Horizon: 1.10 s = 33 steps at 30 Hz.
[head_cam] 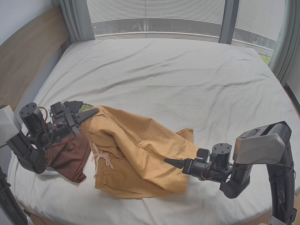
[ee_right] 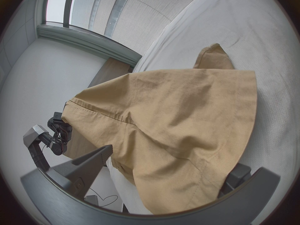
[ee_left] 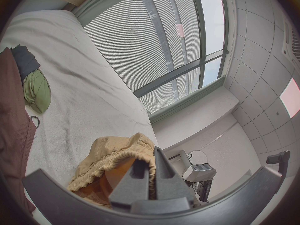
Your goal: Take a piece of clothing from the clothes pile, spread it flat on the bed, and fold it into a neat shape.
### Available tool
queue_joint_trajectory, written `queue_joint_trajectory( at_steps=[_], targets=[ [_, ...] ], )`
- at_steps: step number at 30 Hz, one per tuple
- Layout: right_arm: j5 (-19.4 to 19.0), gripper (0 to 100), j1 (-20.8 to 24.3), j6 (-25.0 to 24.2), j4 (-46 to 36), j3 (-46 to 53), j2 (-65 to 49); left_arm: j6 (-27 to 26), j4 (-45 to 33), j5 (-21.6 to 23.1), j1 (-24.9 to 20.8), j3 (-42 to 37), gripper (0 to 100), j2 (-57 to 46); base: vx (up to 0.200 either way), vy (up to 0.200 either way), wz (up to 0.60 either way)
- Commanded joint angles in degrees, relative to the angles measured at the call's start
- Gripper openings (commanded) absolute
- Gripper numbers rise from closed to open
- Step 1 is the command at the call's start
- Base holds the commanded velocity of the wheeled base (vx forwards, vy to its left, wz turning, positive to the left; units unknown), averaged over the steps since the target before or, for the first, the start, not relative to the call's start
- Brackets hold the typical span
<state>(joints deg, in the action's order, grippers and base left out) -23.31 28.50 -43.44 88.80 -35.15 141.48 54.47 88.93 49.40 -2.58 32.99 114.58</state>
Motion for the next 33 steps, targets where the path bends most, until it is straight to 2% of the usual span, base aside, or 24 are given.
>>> queue_joint_trajectory(
  at_steps=[1,9,10,21,28,33],
  targets=[
    [0.98,100,0.85,0.02,0.06,-1.59,0.64,0.02,0.01,-0.09,-0.05,-0.03,0,-0.15,0.000,0.000,0.00],
    [2.21,100,0.41,0.02,0.15,-2.38,1.60,0.02,0.01,-0.09,0.04,0.06,0,-0.06,0.000,0.000,0.00],
    [2.48,0,0.33,0.02,0.24,-2.30,1.60,0.02,0.01,0.00,0.04,0.06,0,-0.15,0.000,0.000,0.00],
    [2.57,0,-0.99,-0.07,0.24,1.92,-3.50,0.02,0.01,-0.09,0.04,0.06,0,-0.15,0.000,0.000,0.00],
    [1.86,0,-4.07,0.10,-0.20,4.21,-14.04,0.02,0.01,-0.09,-0.23,0.06,0,-1.38,0.000,0.000,0.00],
    [-0.51,0,-6.00,0.19,-0.38,4.30,-21.60,0.82,-0.07,-0.09,-1.81,-0.91,0,-5.59,0.000,0.000,0.00]
  ],
)
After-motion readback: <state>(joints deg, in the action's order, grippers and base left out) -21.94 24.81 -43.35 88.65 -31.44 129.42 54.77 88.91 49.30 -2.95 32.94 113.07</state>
